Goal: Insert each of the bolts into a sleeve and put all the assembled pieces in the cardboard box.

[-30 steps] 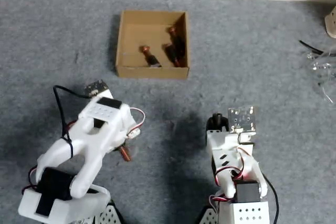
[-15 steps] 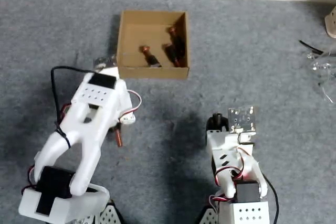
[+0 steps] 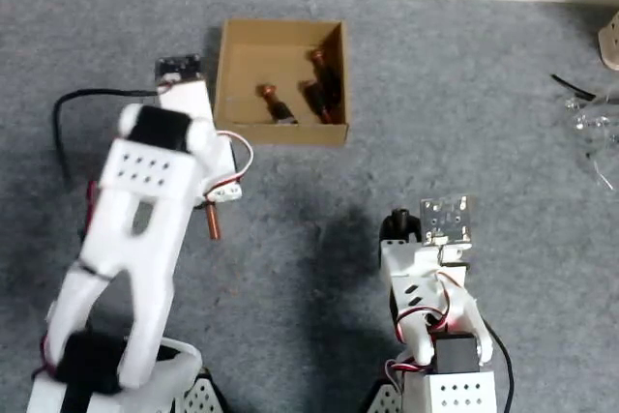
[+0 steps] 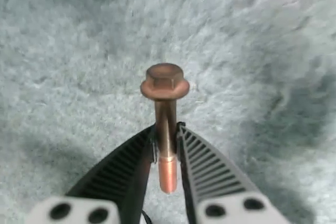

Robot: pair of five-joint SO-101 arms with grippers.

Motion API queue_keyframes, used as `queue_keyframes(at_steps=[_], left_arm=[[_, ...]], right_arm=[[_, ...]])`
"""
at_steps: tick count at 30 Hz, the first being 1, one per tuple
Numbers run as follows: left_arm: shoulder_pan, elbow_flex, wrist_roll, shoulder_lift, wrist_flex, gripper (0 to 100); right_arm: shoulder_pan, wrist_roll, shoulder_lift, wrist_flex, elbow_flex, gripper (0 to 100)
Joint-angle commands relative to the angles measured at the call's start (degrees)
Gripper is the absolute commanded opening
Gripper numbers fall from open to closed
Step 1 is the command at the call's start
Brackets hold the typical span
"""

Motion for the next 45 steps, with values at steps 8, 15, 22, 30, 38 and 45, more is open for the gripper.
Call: queue_keyframes(at_steps=[8,15,22,30,38,45], left_arm=[[-0.57,-1.89,-5.1,-21.32,4.4,0],[-0.48,10.15,-5.36,-33.54,4.31,0],[-0.57,19.38,-10.64,-44.0,4.22,0],[-0.66,26.42,-14.42,-57.36,3.52,0],[-0.66,35.38,-14.77,-66.86,-0.97,0],[-0.66,36.0,-19.16,-71.08,-3.96,0]], right_arm=[[-0.4,-0.18,-1.01,-2.07,-0.48,0.5],[-0.4,-0.18,-1.01,-2.07,-0.48,0.5],[-0.4,-0.26,-1.01,-2.07,-0.48,0.5],[-0.4,-0.26,-1.01,-1.98,-0.48,0.5],[-0.4,-0.26,-1.01,-1.98,-0.48,0.5],[-0.4,-0.26,-1.01,-1.98,-0.48,0.5]])
